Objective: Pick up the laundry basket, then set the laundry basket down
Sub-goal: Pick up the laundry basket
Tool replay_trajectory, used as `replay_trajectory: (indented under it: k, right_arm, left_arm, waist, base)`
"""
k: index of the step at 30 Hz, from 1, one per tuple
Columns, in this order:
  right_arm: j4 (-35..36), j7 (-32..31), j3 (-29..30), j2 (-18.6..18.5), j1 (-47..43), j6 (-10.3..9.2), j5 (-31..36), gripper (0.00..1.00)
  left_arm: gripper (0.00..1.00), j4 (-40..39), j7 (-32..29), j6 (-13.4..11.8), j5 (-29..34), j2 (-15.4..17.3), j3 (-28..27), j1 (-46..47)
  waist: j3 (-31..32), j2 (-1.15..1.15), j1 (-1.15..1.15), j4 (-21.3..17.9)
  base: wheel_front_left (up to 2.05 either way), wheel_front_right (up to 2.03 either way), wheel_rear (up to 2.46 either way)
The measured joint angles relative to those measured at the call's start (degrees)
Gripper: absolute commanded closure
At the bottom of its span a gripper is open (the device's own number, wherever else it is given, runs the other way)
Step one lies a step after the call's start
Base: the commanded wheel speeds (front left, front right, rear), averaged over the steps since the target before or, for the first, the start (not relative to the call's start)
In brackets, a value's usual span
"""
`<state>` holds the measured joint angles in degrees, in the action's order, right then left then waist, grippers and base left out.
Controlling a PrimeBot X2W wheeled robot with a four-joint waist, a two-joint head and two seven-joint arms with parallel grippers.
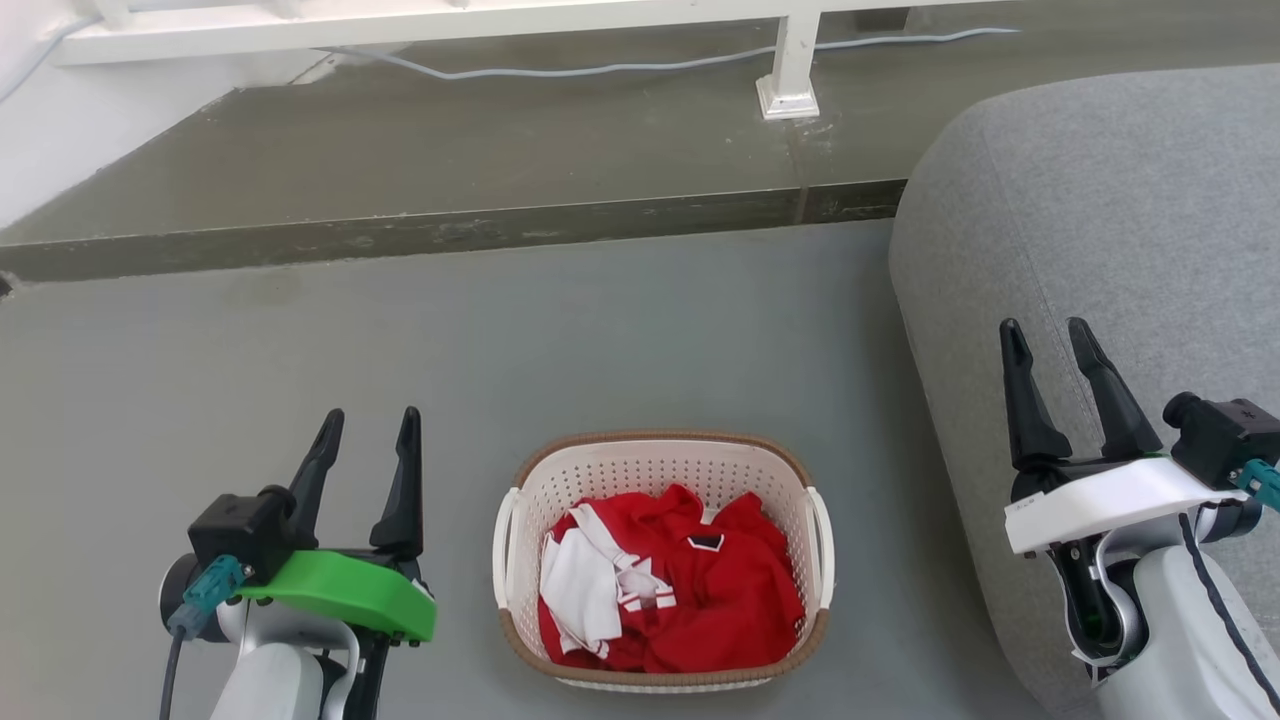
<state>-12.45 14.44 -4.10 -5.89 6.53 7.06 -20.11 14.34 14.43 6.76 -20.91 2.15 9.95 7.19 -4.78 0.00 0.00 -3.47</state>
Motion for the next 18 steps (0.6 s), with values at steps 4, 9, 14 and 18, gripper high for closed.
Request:
replay_trajectory:
  k: [4,9,14,18]
  right_arm:
    - [0.1,0.0,0.0,0.0,0.0,0.00,0.0,0.00]
    - [0.3,0.0,0.1,0.0,0.0,0.00,0.0,0.00]
    - [0.5,0.0,0.2,0.0,0.0,0.00,-0.6,0.00]
    - [0.5,0.0,0.2,-0.3,0.0,0.00,-1.0,0.00]
  left_arm:
    - [0.00,-1.1,0.0,-0.6,-0.1,0.0,0.1,-0.1]
    - [0.00,-1.9,0.0,-1.2,-0.6,0.0,0.1,-0.1]
    - [0.00,-2.1,0.0,-1.7,-0.7,0.0,0.6,-0.1]
    - [0.00,-2.1,0.0,-1.8,-0.7,0.0,2.3,0.5]
  waist:
    - [-0.9,0.00,0.00,-0.2]
    - [-2.4,0.00,0.00,-0.5]
    - [-4.6,0.00,0.00,-0.9]
    - [-6.9,0.00,0.00,-1.2]
  base:
    - [0.00,0.00,0.00]
    - [0.00,0.00,0.00]
    - [0.00,0.00,0.00]
    - [0.00,0.00,0.00]
